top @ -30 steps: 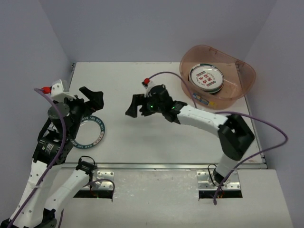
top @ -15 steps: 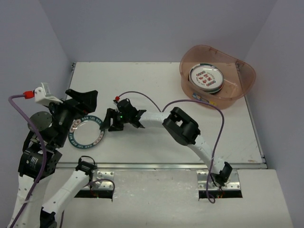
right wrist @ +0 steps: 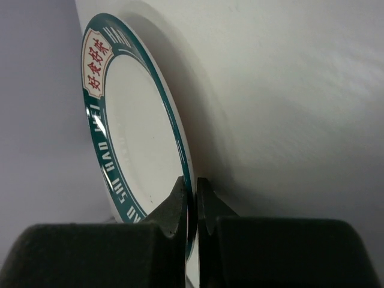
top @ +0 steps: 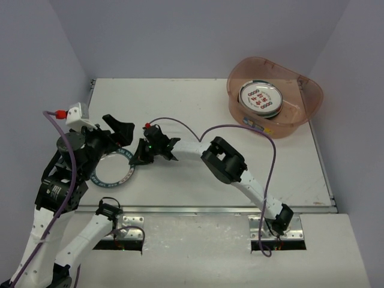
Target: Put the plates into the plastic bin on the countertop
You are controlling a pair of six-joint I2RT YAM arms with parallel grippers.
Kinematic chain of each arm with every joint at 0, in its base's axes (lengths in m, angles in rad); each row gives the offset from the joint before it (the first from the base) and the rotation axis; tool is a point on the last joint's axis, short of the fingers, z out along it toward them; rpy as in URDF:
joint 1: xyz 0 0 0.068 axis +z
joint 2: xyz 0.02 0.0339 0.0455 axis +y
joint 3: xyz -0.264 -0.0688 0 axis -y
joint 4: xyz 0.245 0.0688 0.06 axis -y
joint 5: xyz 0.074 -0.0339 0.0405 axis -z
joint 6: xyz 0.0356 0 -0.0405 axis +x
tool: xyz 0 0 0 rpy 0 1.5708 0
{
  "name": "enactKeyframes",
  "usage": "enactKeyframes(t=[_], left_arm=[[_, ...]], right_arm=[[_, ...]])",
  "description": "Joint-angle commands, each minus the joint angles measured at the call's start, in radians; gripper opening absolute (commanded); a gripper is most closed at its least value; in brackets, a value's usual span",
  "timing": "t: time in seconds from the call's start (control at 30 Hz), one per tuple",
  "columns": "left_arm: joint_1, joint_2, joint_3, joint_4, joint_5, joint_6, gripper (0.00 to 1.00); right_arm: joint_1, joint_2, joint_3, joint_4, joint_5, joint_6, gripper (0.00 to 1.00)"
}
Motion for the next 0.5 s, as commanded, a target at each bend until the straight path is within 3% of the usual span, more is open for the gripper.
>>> enactKeyframes(t=[0.0,0.1,0.2,0.33,0.47], left_arm=[[0.007,-0.020,-0.049,0.013,-0.018,0.041,1.00],[0.007,-0.045,-0.110,0.050,0.000,0.042,1.00],[0.008,-0.072,-0.152,0.089,0.002,0.042,1.00],[0.007,-0.085,-0.251,0.149,-0.010,0.054,1.00],[0.008,-0.038,-0.310,0.188,0.033,0.050,1.00]], right_arm=[[-0.040,-0.254,-0.188,-0.081,0.017,-0.095,0.00],[-0.124,-0.486,-0.299,-0.130,0.055,-0.207,0.00],[-0.318,-0.727,-0.351,-0.213,0.055,-0.259,0.00],[-0.642,-0.889,-0.436,-0.324,0.136,-0.241,0.00],[-0.871,-0.979,-0.535,-0.339,0.252,-0.115,0.00]])
